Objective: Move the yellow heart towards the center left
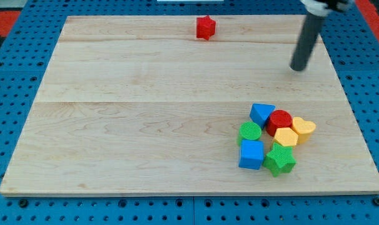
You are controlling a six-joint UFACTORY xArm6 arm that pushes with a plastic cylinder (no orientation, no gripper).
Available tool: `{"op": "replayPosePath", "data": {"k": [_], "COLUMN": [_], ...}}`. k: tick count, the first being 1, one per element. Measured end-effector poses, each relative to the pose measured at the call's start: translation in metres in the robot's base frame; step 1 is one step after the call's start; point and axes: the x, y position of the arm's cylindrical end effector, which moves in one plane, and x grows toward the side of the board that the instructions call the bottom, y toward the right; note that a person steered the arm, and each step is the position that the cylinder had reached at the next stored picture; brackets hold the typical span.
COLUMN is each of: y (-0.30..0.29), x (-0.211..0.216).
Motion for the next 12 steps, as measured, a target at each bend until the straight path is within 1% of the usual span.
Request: {"op": "replayPosePath", "data": {"k": [1,2,3,4,5,6,7,9,11,12], "y": [0.034,0.050,0.028,-0.017,-0.040,-0.053,-0.049,-0.007,-0.002,-0.016], "x": [0.058,0.112,0.152,0.160,0.140,0.111,0.093,0.070,0.023,-0.008]}}
